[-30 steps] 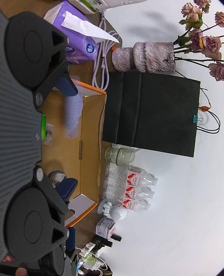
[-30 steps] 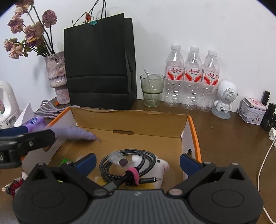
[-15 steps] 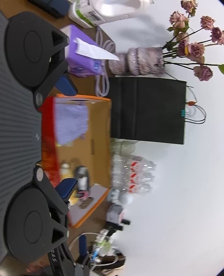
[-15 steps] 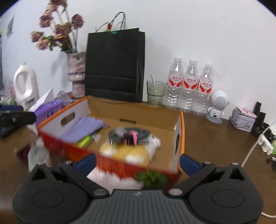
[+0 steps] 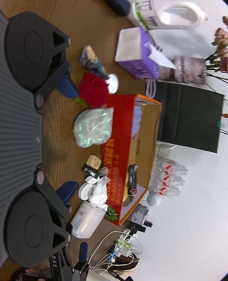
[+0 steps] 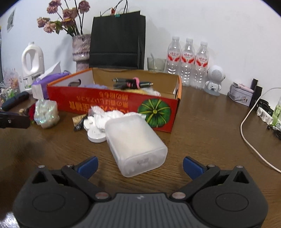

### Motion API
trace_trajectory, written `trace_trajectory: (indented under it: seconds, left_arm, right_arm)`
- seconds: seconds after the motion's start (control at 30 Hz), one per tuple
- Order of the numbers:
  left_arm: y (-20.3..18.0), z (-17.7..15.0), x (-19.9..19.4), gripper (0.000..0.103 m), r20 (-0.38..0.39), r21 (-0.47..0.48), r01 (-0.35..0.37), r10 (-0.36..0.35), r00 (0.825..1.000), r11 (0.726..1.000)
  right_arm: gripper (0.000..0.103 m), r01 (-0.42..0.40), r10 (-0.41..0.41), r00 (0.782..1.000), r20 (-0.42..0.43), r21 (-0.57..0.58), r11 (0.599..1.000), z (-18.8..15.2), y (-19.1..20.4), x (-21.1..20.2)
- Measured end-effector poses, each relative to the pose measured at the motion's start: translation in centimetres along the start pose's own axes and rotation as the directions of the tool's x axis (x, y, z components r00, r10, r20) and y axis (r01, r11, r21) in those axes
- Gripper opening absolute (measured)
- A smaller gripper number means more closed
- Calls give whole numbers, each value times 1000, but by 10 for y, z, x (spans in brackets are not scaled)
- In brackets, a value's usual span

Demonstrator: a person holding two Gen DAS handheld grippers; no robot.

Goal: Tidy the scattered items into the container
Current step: 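Withdraw both tools and approach the iridescent bag and white plastic container, then grasp the iridescent bag with left tool while right tool grasps the white plastic container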

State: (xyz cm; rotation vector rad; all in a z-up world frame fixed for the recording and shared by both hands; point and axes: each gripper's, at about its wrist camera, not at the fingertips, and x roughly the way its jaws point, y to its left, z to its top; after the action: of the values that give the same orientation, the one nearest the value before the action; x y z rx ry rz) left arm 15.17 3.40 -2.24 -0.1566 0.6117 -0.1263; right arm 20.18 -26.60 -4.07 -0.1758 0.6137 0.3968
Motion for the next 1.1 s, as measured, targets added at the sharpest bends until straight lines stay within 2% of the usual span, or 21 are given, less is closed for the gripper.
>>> trace_trajectory:
  seconds: [0.17,0.5,0.63,0.87,0.93,0.97,1.0,1.03,1.1]
  left_arm:
    - [-7,8,15,103,1,1,-36,36,999,999]
    - [-11,16,44,103,8,-9,-119,119,993,993]
    - [-17,13,50,103,37,45,-171,170,985,984]
    - [-17,9,55,102,26,31,-191,191,981,981]
    - [-17,9,56,99,20,32,-211,211,977,977]
    - [-17,10,57,94,14,31,-214,214,977,976]
    - [-17,10,58,85,6,29,-216,216,976,976]
    - [-16,10,60,81,-2,24,-219,219,976,975]
    - [-13,10,61,58,-13,11,-215,215,977,977]
  right_arm:
    - [103,16,-16,1000,-13,-14,1000,5,2,16]
    - [103,3,-3,1000,-4,50,999,19,-2,36]
    - [103,7,-4,999,-35,59,998,20,-3,43]
    - [101,12,-10,999,-47,39,999,20,1,46]
    - [94,6,-4,999,-50,39,999,21,1,47]
    - [93,6,-4,999,-46,38,999,21,2,46]
    - [89,5,-4,999,-41,35,999,21,2,46]
    - [81,2,-1,999,-35,29,1000,21,3,44]
    - [79,10,-10,1000,-23,10,1000,20,7,42]
